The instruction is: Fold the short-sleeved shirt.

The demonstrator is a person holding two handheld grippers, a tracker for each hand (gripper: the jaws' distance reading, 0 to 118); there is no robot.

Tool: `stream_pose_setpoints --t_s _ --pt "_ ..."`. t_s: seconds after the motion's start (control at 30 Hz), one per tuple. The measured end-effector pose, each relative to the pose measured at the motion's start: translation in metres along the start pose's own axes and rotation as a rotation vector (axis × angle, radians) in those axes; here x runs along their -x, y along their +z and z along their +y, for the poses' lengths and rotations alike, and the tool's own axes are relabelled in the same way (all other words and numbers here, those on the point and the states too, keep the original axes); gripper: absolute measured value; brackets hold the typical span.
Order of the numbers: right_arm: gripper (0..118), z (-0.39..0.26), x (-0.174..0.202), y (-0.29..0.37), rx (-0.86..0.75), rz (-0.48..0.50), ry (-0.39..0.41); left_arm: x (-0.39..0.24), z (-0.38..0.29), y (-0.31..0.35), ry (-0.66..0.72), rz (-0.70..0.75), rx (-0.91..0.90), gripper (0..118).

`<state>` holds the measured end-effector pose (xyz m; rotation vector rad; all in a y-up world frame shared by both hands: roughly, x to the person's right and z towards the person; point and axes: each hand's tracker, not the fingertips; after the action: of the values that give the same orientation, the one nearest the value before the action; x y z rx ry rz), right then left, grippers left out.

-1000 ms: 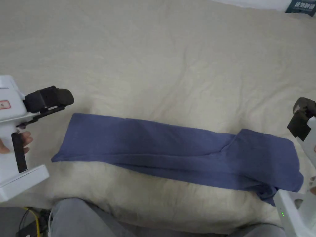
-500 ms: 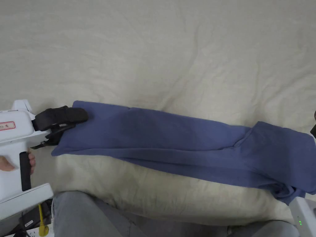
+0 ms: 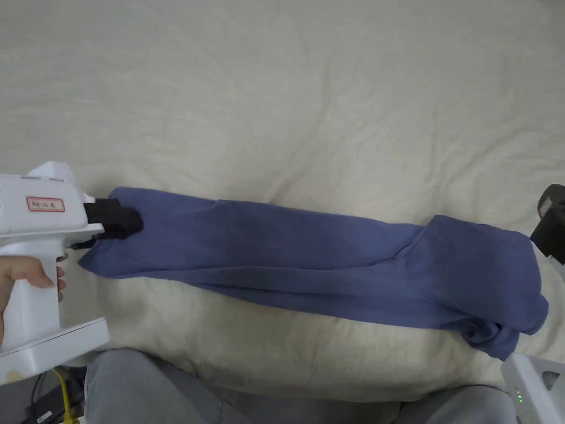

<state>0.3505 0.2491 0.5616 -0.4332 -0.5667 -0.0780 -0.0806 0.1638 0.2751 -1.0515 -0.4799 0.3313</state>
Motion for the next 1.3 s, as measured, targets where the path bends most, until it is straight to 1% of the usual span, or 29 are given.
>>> stream_pose_setpoints --t_s 0.03,0.07,0.13,0.2,0.23,0.3,0.37,0.47,0.53,0.6,0.63,0.67,0.73,0.77,0.83,0.87,0.9,1.0,1.03,1.07,1.1,1.13,1.2,1.23,1.27,1.3 --pt "1 0.0 -0.001 0.002 -0.005 0.004 -0.002 -0.013 0.002 0.011 -0.063 -0.007 -0.033 8" --pt "1 0.001 -0.003 0.005 -0.012 0.009 -0.007 -0.03 0.003 0.024 -0.094 -0.033 -0.062 8" --pt "1 0.002 -0.007 0.008 -0.024 0.014 -0.011 -0.061 0.006 0.044 -0.107 -0.099 -0.091 8" --pt "1 0.003 -0.01 0.013 -0.037 0.015 -0.017 -0.093 0.003 0.058 -0.149 -0.162 -0.119 8" --pt "1 0.003 -0.013 0.015 -0.044 0.016 -0.023 -0.109 0.001 0.059 -0.176 -0.174 -0.123 8" --pt "1 0.004 -0.018 0.02 -0.053 0.02 -0.038 -0.139 -0.004 0.053 -0.185 -0.205 -0.108 8" --pt "1 0.003 -0.022 0.024 -0.062 0.018 -0.043 -0.165 -0.013 0.035 -0.191 -0.269 -0.075 8" --pt "1 0.002 -0.031 0.032 -0.071 0.008 -0.049 -0.205 -0.033 -0.006 -0.226 -0.28 -0.014 8" --pt "1 0.0 -0.039 0.036 -0.074 -0.004 -0.057 -0.225 -0.049 -0.037 -0.225 -0.304 0.043 8" --pt "1 -0.001 -0.047 0.04 -0.076 -0.019 -0.071 -0.243 -0.066 -0.07 -0.231 -0.265 0.128 8" --pt "1 -0.003 -0.051 0.041 -0.077 -0.026 -0.076 -0.249 -0.076 -0.086 -0.258 -0.245 0.157 8" --pt "1 -0.004 -0.055 0.043 -0.076 -0.034 -0.082 -0.255 -0.087 -0.101 -0.29 -0.211 0.192 8" --pt "1 -0.006 -0.062 0.046 -0.074 -0.051 -0.093 -0.263 -0.106 -0.126 -0.306 -0.137 0.239 10" --pt "1 -0.008 -0.066 0.046 -0.072 -0.059 -0.098 -0.264 -0.115 -0.137 -0.306 -0.12 0.26 18" --pt "1 -0.01 -0.073 0.047 -0.067 -0.07 -0.105 -0.264 -0.125 -0.155 -0.275 -0.112 0.291 64" --pt "1 -0.011 -0.075 0.048 -0.064 -0.076 -0.107 -0.264 -0.129 -0.16 -0.255 -0.117 0.315 82" --pt "1 -0.013 -0.077 0.048 -0.06 -0.078 -0.106 -0.263 -0.13 -0.157 -0.235 -0.15 0.335 90" --pt "1 -0.014 -0.081 0.049 -0.056 -0.087 -0.103 -0.264 -0.117 -0.134 -0.228 -0.264 0.303 90" --pt "1 -0.015 -0.082 0.049 -0.055 -0.088 -0.103 -0.264 -0.109 -0.125 -0.233 -0.28 0.276 90" --pt "1 -0.015 -0.082 0.048 -0.053 -0.087 -0.105 -0.262 -0.101 -0.113 -0.243 -0.281 0.214 89" --pt "1 -0.015 -0.082 0.048 -0.053 -0.086 -0.108 -0.263 -0.094 -0.097 -0.271 -0.27 0.135 80" --pt "1 -0.015 -0.082 0.048 -0.053 -0.083 -0.112 -0.262 -0.089 -0.087 -0.316 -0.239 0.059 61" --pt "1 -0.016 -0.079 0.048 -0.055 -0.073 -0.116 -0.261 -0.087 -0.077 -0.447 -0.084 -0.064 6" --pt "1 -0.016 -0.078 0.048 -0.055 -0.07 -0.113 -0.263 -0.092 -0.075 -0.496 -0.011 -0.078 4" --pt "1 -0.016 -0.077 0.048 -0.056 -0.066 -0.109 -0.26 -0.096 -0.078 -0.514 0.042 -0.07 3" --pt "1 -0.016 -0.075 0.048 -0.057 -0.063 -0.105 -0.256 -0.101 -0.083 -0.496 0.032 -0.044 3"
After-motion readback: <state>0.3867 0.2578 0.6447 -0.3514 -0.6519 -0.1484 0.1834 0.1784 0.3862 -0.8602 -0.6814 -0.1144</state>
